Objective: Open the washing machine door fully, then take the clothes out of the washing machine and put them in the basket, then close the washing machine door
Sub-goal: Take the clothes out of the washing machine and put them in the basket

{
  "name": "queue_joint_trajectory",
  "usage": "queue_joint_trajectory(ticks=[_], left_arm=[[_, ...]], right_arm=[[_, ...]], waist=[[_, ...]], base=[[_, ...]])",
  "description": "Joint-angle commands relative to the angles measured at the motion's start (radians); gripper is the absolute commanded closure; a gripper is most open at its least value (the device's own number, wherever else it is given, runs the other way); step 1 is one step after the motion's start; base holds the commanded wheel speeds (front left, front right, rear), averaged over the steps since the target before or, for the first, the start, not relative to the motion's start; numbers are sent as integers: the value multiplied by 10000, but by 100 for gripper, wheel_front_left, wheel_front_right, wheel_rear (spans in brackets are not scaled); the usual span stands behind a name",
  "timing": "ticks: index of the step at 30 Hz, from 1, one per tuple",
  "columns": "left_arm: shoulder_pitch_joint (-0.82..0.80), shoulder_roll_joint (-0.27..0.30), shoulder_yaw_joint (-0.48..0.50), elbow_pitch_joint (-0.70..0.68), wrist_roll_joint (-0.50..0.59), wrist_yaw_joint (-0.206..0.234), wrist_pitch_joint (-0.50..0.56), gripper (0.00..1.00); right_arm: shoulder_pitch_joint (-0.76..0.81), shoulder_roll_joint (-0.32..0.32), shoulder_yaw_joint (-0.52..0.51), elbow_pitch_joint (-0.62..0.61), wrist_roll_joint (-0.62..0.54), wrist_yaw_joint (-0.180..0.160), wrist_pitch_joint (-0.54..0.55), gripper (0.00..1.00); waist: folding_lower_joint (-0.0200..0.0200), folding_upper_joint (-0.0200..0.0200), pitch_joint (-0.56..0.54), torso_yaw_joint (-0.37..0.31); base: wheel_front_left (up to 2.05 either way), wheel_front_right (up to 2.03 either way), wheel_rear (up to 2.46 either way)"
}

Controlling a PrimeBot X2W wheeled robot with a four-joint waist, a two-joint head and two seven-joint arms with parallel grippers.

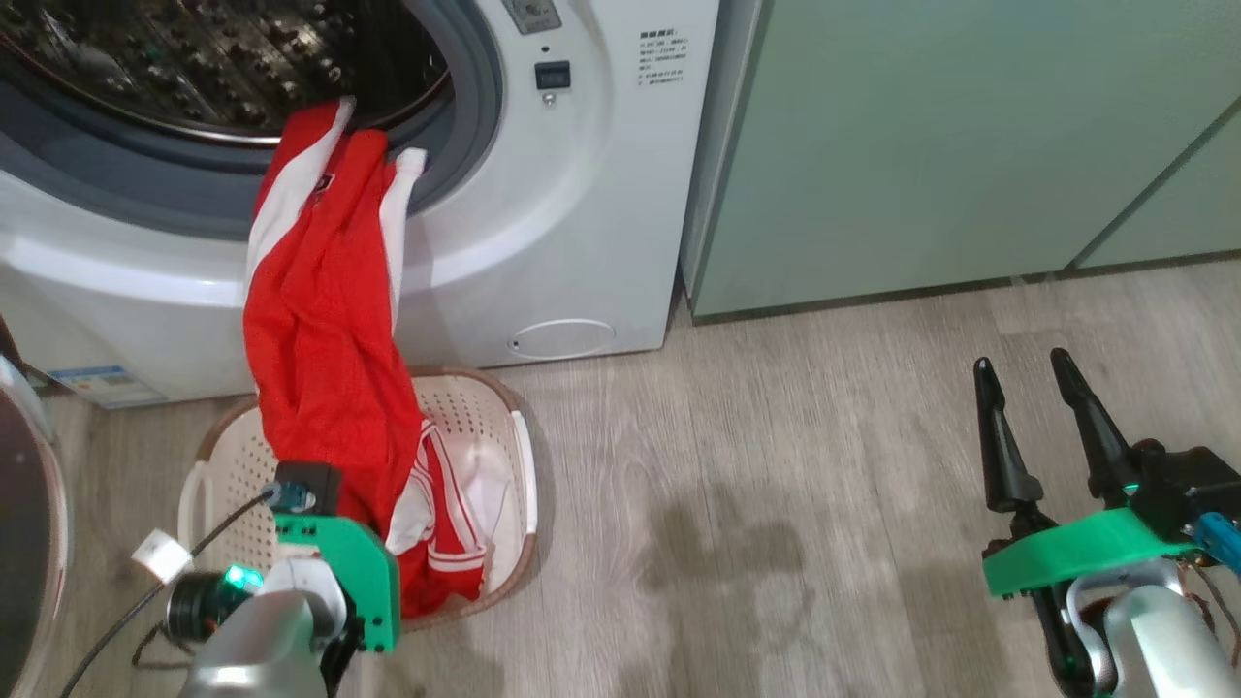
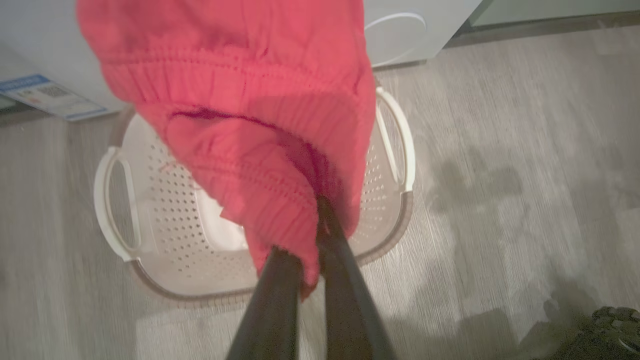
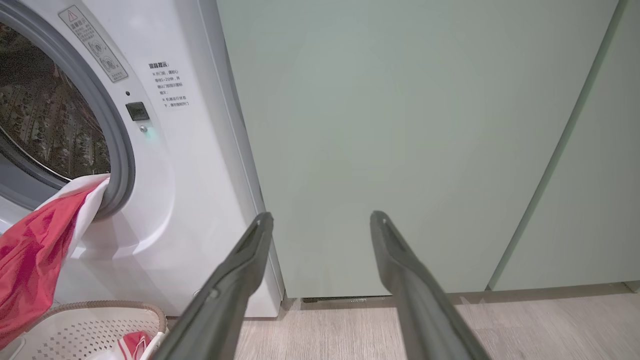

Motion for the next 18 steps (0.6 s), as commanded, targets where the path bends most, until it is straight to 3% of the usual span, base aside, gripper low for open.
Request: queue_joint_trajectory(ticks=[1, 18], left_arm=[[-48, 254, 227, -130, -206, -55, 200, 100], [277, 917, 308, -125, -1904, -62, 3140, 100]], right_arm=[[-179, -234, 202, -317, 37, 63, -63, 0], [-874, -222, 210, -477, 11, 63, -63, 0]], waist=[[1, -1, 168, -17], [1, -1, 1944, -788]], base=[[0, 0, 0], [0, 0, 0]])
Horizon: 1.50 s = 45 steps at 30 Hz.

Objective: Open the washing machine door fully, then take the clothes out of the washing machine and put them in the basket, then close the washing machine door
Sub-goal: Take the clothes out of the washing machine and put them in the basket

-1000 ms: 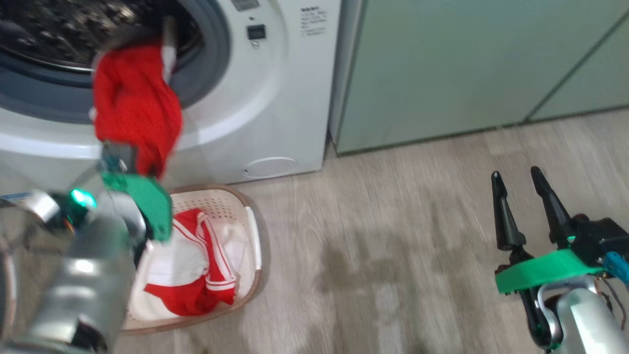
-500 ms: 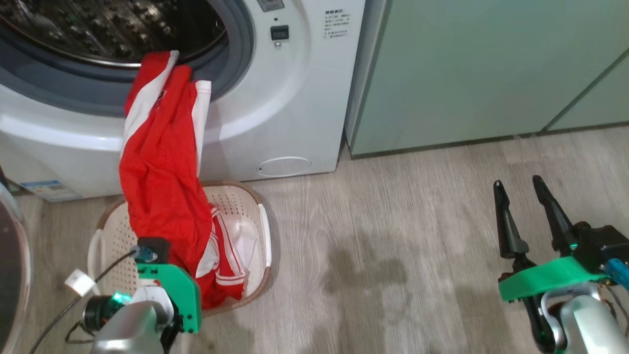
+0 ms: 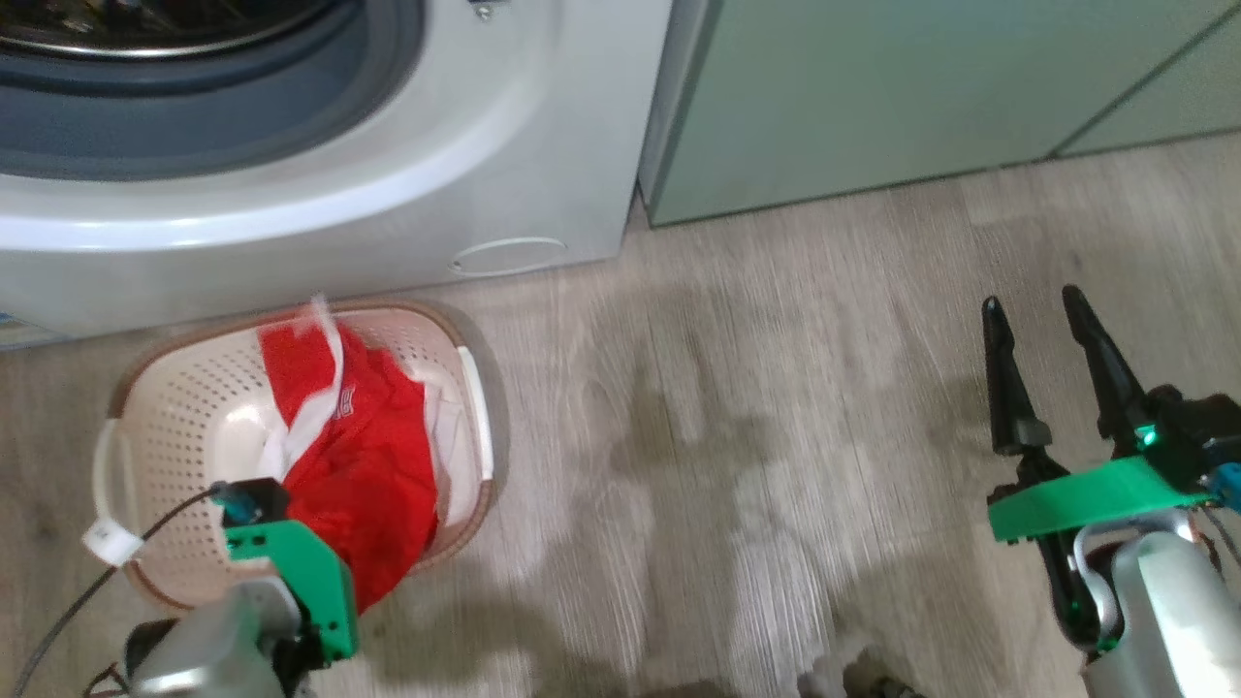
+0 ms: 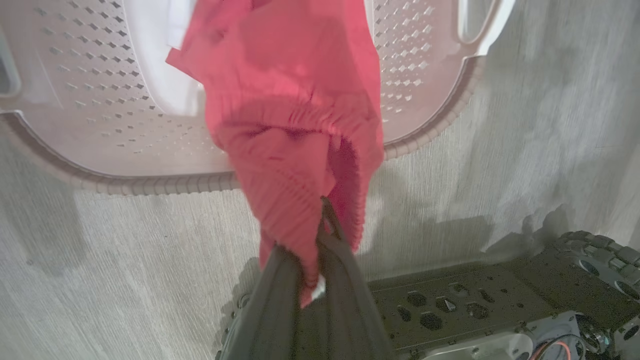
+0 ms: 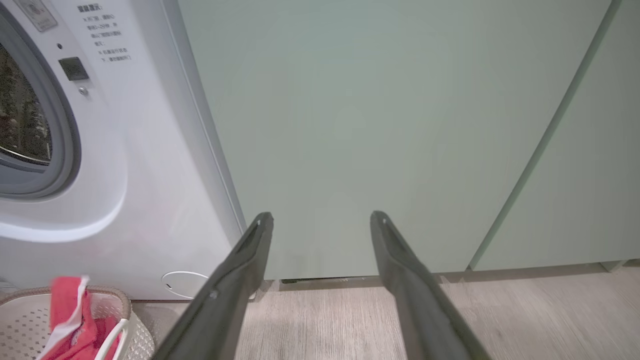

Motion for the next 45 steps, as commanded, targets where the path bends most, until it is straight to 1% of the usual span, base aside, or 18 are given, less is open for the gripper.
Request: queue_joint_trajectory(ticks=[1, 4, 8, 13, 14, 15, 18, 19, 20, 23, 27, 31, 33, 37, 40, 43, 44, 45], left_arm=[[73, 447, 258, -91, -90, -60, -23, 100], [-122, 678, 348, -90, -202, -50, -325, 100], [-693, 992, 430, -122, -184, 145, -1234, 100], [-1485, 1189, 471, -205, -130, 271, -2384, 100], [-1593, 1204, 451, -192, -122, 265, -2378, 95], [-1706, 1217, 476, -184, -156, 254, -2429, 83], [-1959, 1244, 532, -153, -241, 287, -2450, 62], [-2005, 1236, 588, -145, -304, 306, -2515, 37], [-2029, 1225, 646, -137, -372, 343, -2545, 2], [-2025, 1194, 743, -118, -490, 482, -2694, 0], [-1894, 1021, 683, -109, -456, 502, -3393, 0], [-1708, 880, 483, -104, -316, 362, -4054, 0], [-1558, 825, 397, -111, -270, 240, -4472, 0], [-1272, 848, 359, -290, -246, 109, -4781, 0], [-1042, 982, 491, -794, -270, 48, -4858, 0], [-613, 1210, 967, -2037, -291, 1, -4866, 0], [-613, 1210, 967, -2037, -291, 1, -4866, 0], [-404, 1267, 1136, -2460, -258, -12, -4867, 0]], right_arm=[[-155, -54, 149, -343, 11, 63, -63, 0], [-292, 9, 110, -421, -10, 63, -63, 0], [-476, 52, 91, -509, -54, 63, -63, 0], [-701, 74, 104, -590, -94, 63, -63, 0], [-754, 82, 124, -606, -103, 63, -63, 0], [-810, 91, 141, -622, -109, 63, -63, 0], [-956, 122, 196, -659, -139, 63, -63, 0], [-987, 125, 206, -668, -145, 63, -63, 0], [-1010, 124, 215, -667, -147, 63, -63, 0], [-1041, 122, 221, -627, -159, 63, -63, 0], [-947, 126, 183, -513, -167, 63, -63, 0], [-786, 130, 191, -398, -155, 63, -63, 0], [-613, 128, 232, -307, -147, 63, -63, 0], [-316, 78, 285, -178, -102, 63, -63, 0], [-92, 64, 290, -102, -78, 63, -63, 0], [109, 89, 248, -72, -54, 63, -63, 0], [109, 89, 248, -72, -54, 63, -63, 0], [176, 106, 237, -62, -50, 63, -63, 0]], waist=[[0, 0, 300, -207], [0, 0, 669, -301], [0, 0, 1186, -356], [0, 0, 1785, -374], [0, 0, 1897, -386], [0, 0, 2002, -396], [0, 0, 2246, -434], [0, 0, 2296, -443], [0, 0, 2327, -454], [0, 0, 2320, -452], [0, 0, 1927, -336], [0, 0, 1192, -137], [0, 0, 496, 29], [0, 0, -430, 212], [0, 0, -1066, 287], [0, 0, -1590, 336], [0, 0, -1590, 336], [0, 0, -1757, 342]], base=[[0, 0, 0], [0, 0, 0], [0, 0, 0], [0, 0, 0], [0, 0, 0], [0, 0, 0], [0, 0, 0], [0, 0, 0], [0, 0, 0], [0, 0, 0], [0, 0, 0], [0, 0, 0], [0, 0, 0], [0, 0, 0], [0, 0, 0], [0, 0, 0], [0, 0, 0], [0, 0, 0]])
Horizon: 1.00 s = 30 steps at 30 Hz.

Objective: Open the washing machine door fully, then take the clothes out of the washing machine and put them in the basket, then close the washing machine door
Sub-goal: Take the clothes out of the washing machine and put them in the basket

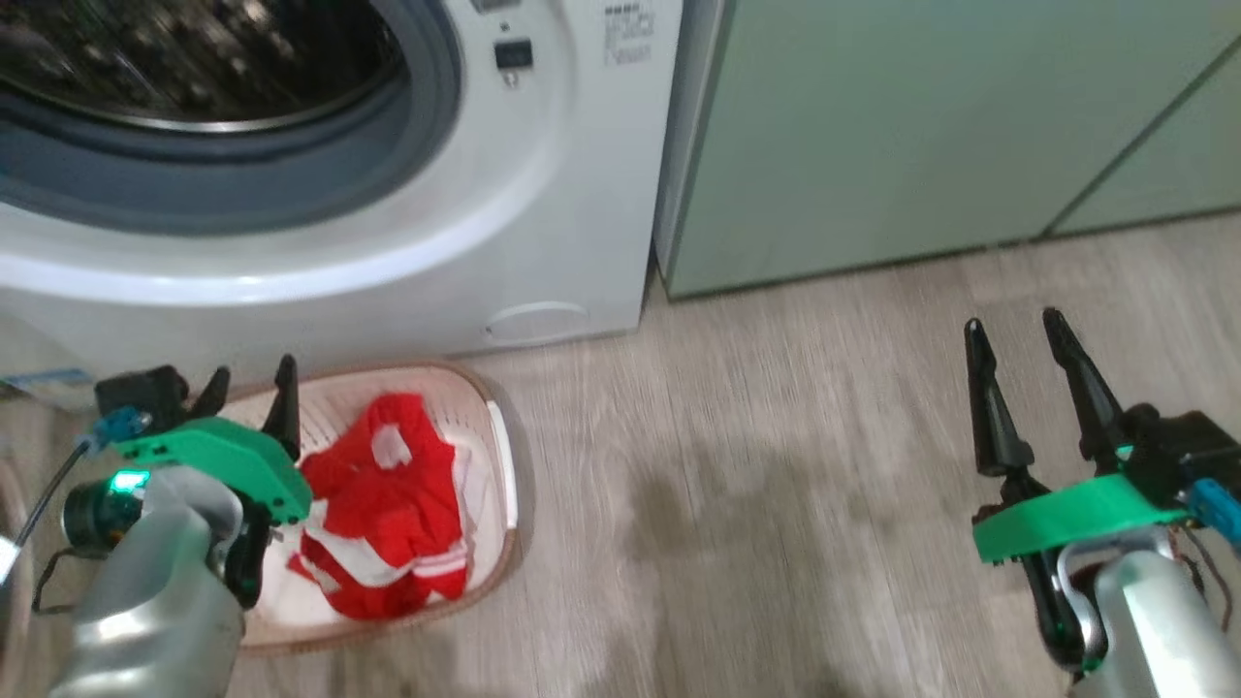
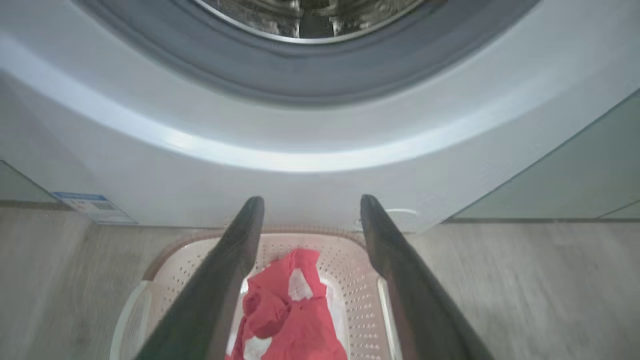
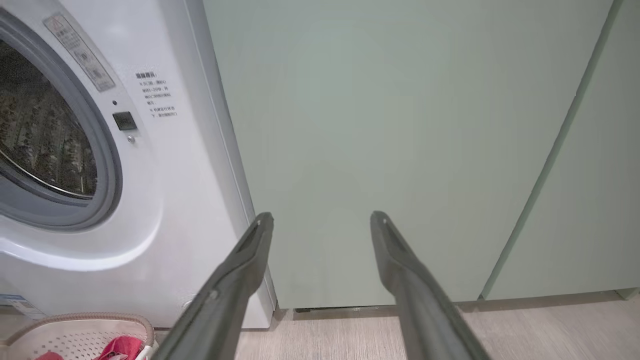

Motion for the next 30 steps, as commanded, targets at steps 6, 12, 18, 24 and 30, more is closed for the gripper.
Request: queue_joint_trajectory(ticks=[6, 12, 18, 24, 30], left_arm=[[1319, 430, 1378, -2209, 494, -52, -104, 0], [2575, 191, 2068, -3831, 913, -61, -105, 0], [3518, 149, 2644, -4637, 1016, -63, -106, 0], [4009, 47, 2961, -5294, 1455, -64, -106, 0], [4081, -15, 2995, -5442, 1852, -64, -106, 0]], right_arm=[[483, -27, 40, -181, 9, 63, -63, 0], [944, -6, -175, -141, -4, 63, -63, 0], [1301, -25, -309, -136, 23, 63, -63, 0], [1507, -6, -395, -150, 34, 63, -63, 0], [1528, -63, -407, -181, 9, 63, -63, 0]], waist=[[1, -1, -1284, 154], [1, -1, -2019, 208], [1, -1, -2412, 209], [1, -1, -2551, 262], [1, -1, -2607, 354]], base=[[0, 0, 0], [0, 0, 0], [0, 0, 0], [0, 0, 0], [0, 0, 0]])
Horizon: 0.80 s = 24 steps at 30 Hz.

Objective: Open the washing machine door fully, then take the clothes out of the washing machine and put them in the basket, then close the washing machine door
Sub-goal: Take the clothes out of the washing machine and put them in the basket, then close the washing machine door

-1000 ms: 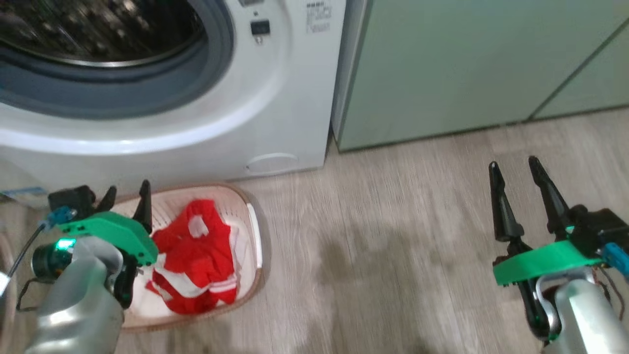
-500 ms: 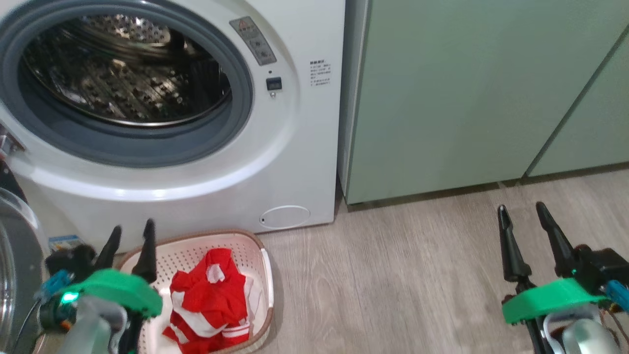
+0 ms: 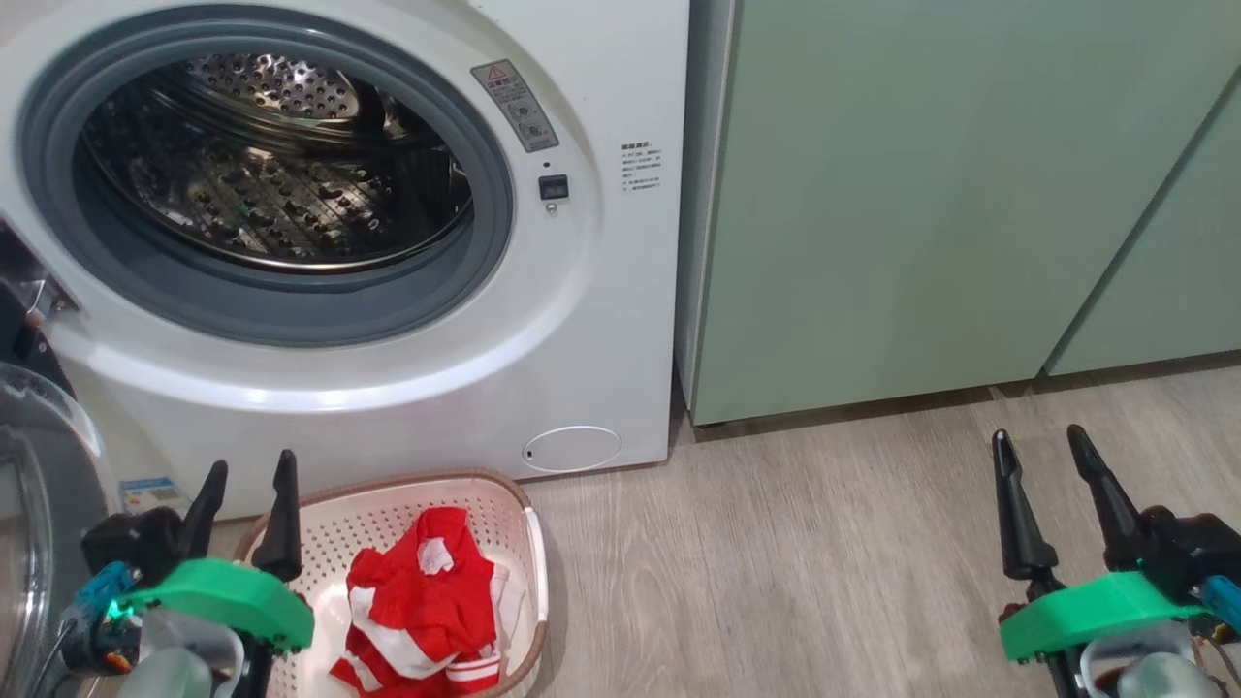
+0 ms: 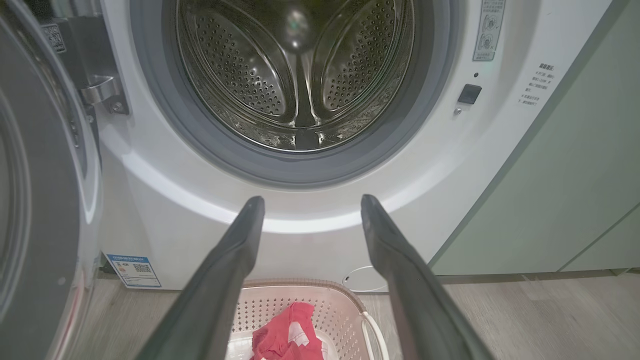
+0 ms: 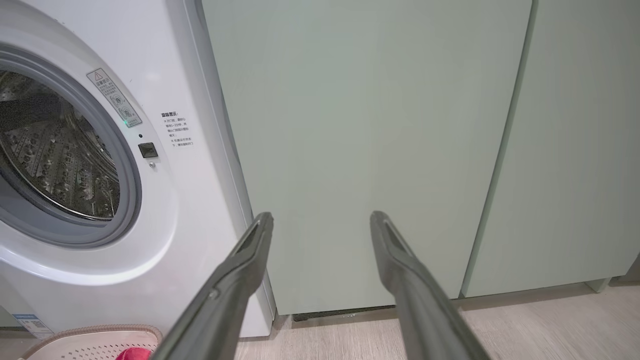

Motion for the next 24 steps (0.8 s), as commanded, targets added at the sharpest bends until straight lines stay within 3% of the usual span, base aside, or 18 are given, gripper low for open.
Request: queue_joint_trajectory(ticks=[1, 24], left_arm=[[-307, 180, 363, -320, 111, 11, -97, 0], [-472, 125, 462, -101, 366, 10, -97, 0]], right_arm=[[-185, -130, 177, -337, 8, 63, -63, 0], [-342, -143, 296, -358, -21, 63, -63, 0]], waist=[[0, -1, -3, 31], [0, -1, 72, 427]], base=[[0, 0, 0], [0, 0, 0]])
